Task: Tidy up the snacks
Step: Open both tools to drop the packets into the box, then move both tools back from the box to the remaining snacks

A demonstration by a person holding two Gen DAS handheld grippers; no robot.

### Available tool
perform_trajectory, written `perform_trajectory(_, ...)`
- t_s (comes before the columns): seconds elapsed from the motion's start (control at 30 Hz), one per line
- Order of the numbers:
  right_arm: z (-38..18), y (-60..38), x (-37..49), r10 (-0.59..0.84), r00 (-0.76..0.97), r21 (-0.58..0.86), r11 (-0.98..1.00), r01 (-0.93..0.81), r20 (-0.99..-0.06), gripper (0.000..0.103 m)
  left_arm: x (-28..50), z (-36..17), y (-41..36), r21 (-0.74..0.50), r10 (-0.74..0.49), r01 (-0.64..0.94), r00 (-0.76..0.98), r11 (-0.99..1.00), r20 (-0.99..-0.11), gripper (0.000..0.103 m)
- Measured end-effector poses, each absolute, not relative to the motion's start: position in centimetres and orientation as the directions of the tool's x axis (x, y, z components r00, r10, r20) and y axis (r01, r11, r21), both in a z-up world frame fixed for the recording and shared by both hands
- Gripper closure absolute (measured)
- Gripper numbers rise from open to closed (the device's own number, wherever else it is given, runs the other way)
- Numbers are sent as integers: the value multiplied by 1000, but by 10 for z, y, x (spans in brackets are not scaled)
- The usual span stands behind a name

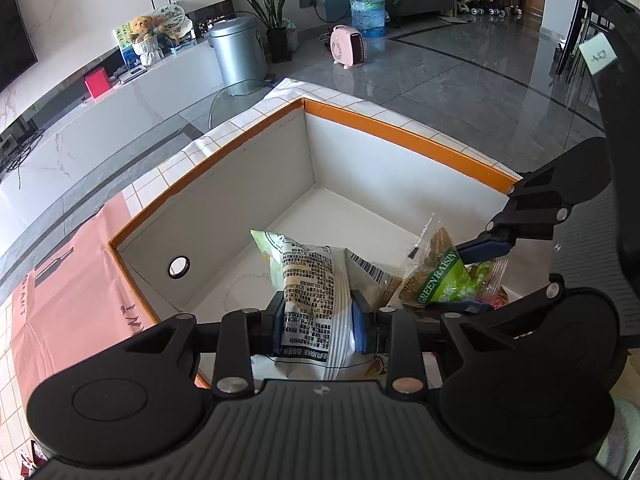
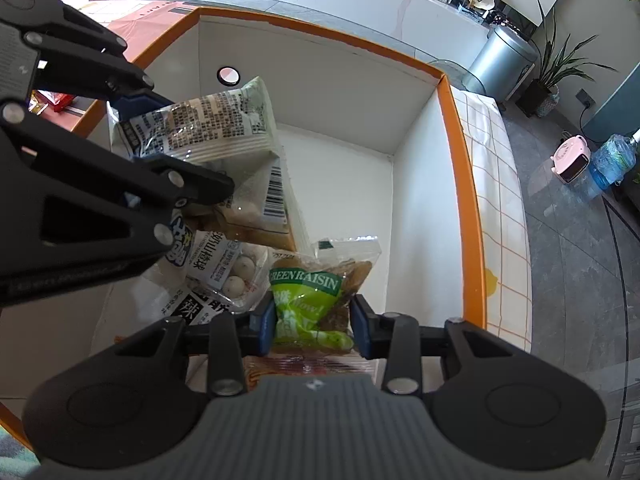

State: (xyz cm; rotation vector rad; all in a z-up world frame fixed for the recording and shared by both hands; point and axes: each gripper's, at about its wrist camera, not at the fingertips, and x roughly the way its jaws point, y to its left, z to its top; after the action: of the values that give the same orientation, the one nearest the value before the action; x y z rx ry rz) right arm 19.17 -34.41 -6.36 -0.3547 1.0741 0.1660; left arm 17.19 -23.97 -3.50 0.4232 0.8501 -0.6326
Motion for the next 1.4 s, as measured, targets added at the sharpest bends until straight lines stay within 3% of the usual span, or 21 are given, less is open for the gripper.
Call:
perform_trajectory(0.27,-60,-343,185,-30,467,-193,932,-307,-884,65,173,-33,-240,125,-307,652,506,748,-806,65)
perform_trajectory(0.4,-54,-340,183,-35,478,-206,928,-311,-878,53,169,-29,-242,167,-283,650,528,741,-801,53)
perform_trajectory(0.57,-43,-337,178,-43,479,-215,926,-311,-877,46,163,-18,-240,179,-284,645,545,743,-789,47)
perform_trajectory(0.63,-39,-336,176,-56,480,-225,926,-302,-876,39,160,-11,-238,181,-289,641,557,746,-779,38)
perform_trajectory(0.7,-34,-336,173,-65,482,-229,929,-291,-874,31,156,-5,-237,188,-290,637,567,747,-771,36)
perform_trajectory(0.9,-18,-336,160,-76,500,-226,942,-247,-863,23,142,14,-232,209,-293,625,601,752,-743,30)
perform_trajectory(1.4,12,-306,112,-72,519,-204,958,-201,-852,15,100,42,-195,222,-297,580,665,784,-685,30)
